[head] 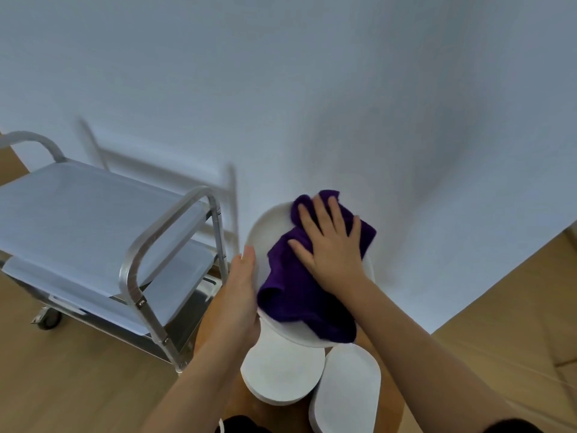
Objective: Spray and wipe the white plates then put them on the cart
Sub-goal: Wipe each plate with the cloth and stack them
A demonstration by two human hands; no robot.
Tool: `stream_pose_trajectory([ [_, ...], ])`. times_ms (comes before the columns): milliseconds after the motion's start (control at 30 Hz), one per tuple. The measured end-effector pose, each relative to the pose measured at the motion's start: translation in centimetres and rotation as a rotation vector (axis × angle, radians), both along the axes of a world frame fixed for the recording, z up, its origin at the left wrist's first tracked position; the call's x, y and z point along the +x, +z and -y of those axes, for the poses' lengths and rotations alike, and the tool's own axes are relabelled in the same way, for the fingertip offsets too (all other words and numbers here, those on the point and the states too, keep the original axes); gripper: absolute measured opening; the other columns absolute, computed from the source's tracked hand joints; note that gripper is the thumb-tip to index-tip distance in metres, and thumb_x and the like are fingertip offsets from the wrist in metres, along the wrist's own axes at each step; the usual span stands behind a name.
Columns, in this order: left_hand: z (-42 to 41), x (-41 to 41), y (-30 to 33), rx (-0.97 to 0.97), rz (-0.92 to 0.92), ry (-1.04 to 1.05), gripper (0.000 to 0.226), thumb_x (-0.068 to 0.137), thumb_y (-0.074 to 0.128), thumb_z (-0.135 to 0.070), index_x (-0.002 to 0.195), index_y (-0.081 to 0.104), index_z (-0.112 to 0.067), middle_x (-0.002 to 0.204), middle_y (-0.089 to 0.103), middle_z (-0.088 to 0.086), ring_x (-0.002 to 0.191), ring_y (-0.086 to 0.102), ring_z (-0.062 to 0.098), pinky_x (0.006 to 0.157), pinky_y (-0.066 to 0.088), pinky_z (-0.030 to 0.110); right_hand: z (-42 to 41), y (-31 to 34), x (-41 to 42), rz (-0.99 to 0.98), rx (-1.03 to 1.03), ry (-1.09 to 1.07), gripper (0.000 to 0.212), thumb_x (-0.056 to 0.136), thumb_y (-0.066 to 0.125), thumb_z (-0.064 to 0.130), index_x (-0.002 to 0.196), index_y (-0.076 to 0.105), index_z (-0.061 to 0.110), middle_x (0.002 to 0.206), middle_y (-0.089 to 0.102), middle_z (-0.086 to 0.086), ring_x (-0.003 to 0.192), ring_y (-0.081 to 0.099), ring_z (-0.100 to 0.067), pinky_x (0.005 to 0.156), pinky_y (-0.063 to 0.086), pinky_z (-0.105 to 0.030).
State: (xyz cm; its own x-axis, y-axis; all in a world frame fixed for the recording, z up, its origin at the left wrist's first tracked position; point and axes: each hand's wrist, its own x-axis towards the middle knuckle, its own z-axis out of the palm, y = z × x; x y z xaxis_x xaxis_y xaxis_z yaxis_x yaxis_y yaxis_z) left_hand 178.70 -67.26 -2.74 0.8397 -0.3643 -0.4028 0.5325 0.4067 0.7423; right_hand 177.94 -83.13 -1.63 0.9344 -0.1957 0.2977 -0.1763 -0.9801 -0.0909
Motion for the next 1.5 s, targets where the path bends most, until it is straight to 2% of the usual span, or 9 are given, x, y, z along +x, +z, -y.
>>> stream_pose_trajectory([
  [233, 0.3, 1.0, 1.0, 0.011, 0.020, 0.130, 0.040, 0.096, 0.039, -0.053, 0.130, 0.045, -0.033, 0.119, 0.060, 0.006, 0.105, 0.058, 0.029, 0.074, 0.051, 0.041, 0.4, -1.4, -3.0, -0.073, 0.088, -0.145, 0.057, 0.097, 0.028, 0.041, 0.150, 0.015, 0.024, 0.159, 0.004, 0.001, 0.146, -0.005, -0.019, 0.116, -0.001, -0.046],
  [367, 0.8, 1.0, 0.4, 0.092, -0.033, 0.136, 0.050, 0.083, 0.051, -0.068, 0.119, 0.054, -0.034, 0.123, 0.060, 0.006, 0.114, 0.055, 0.031, 0.098, 0.043, 0.054, -2.7, -2.4, -5.5, -0.131, 0.258, -0.156, 0.061, 0.095, 0.025, 0.048, 0.150, 0.012, 0.025, 0.159, 0.010, 0.001, 0.146, 0.001, -0.017, 0.116, -0.001, -0.042],
  [500, 0.8, 0.2, -0.3, 0.249, 0.049, -0.013, 0.094, 0.048, 0.053, -0.093, 0.124, 0.057, -0.038, 0.120, 0.064, 0.004, 0.109, 0.062, 0.029, 0.098, 0.046, 0.053, -6.7, -3.2, -6.9, -0.125, 0.548, -0.069, 0.079, 0.072, 0.002, 0.083, 0.143, -0.007, 0.051, 0.151, -0.020, 0.016, 0.139, -0.023, -0.008, 0.113, -0.010, -0.042],
  [600, 0.5, 0.1, -0.8, 0.334, 0.095, -0.078, 0.093, 0.044, 0.050, -0.097, 0.117, 0.063, -0.041, 0.117, 0.067, 0.001, 0.108, 0.063, 0.027, 0.097, 0.047, 0.051, -6.9, -2.8, -5.9, -0.090, 0.581, -0.007, 0.059, 0.082, 0.013, 0.069, 0.134, -0.013, 0.056, 0.150, -0.018, 0.021, 0.132, -0.029, 0.002, 0.111, -0.016, -0.041],
  [833, 1.2, -1.1, -0.2, 0.100, 0.050, -0.074, 0.054, 0.076, 0.055, -0.064, 0.117, 0.066, -0.030, 0.113, 0.070, 0.003, 0.107, 0.065, 0.024, 0.096, 0.049, 0.045, -5.0, -1.5, -3.6, 0.144, 0.329, 0.198, 0.062, 0.089, 0.020, 0.058, 0.145, 0.014, 0.035, 0.153, 0.008, 0.014, 0.141, -0.004, -0.004, 0.115, 0.001, -0.048],
  [1067, 0.3, -1.2, 0.1, 0.070, 0.152, -0.088, 0.045, 0.093, 0.044, -0.050, 0.127, 0.054, -0.022, 0.119, 0.064, 0.015, 0.108, 0.063, 0.033, 0.095, 0.048, 0.056, 0.4, 0.7, -0.4, 0.127, 0.138, -0.224, 0.068, 0.088, 0.031, 0.065, 0.147, 0.021, 0.032, 0.152, 0.028, -0.001, 0.139, 0.023, -0.029, 0.106, 0.017, -0.059],
  [1200, -0.1, 0.6, 0.7, 0.069, 0.269, 0.058, 0.043, 0.090, 0.044, -0.054, 0.123, 0.051, -0.028, 0.115, 0.063, 0.006, 0.101, 0.065, 0.026, 0.069, 0.055, 0.038, 3.0, 0.4, -1.8, 0.027, 0.585, -0.368, 0.076, 0.075, 0.052, 0.070, 0.133, 0.035, 0.025, 0.121, 0.053, -0.002, 0.105, 0.055, -0.025, 0.090, 0.048, -0.046],
  [1367, 1.6, 2.2, 1.0, 0.017, 0.267, 0.237, 0.033, 0.097, 0.045, -0.046, 0.127, 0.049, -0.033, 0.111, 0.061, -0.003, 0.092, 0.065, 0.006, 0.054, 0.054, 0.021, 0.1, -1.7, -3.5, 0.175, 1.523, -0.414, 0.044, 0.070, 0.078, 0.031, 0.108, 0.058, 0.022, 0.097, 0.068, -0.001, 0.087, 0.065, -0.020, 0.071, 0.057, -0.034],
  [1500, 3.0, 2.0, 1.0, -0.183, 0.050, 0.272, 0.051, 0.084, 0.054, -0.062, 0.128, 0.050, -0.037, 0.124, 0.059, 0.004, 0.112, 0.058, 0.031, 0.083, 0.054, 0.050, -2.7, -2.8, -3.0, 0.338, 1.948, -0.510, 0.038, 0.072, 0.077, 0.014, 0.105, 0.060, 0.021, 0.093, 0.072, -0.003, 0.084, 0.069, -0.025, 0.059, 0.058, -0.033],
])
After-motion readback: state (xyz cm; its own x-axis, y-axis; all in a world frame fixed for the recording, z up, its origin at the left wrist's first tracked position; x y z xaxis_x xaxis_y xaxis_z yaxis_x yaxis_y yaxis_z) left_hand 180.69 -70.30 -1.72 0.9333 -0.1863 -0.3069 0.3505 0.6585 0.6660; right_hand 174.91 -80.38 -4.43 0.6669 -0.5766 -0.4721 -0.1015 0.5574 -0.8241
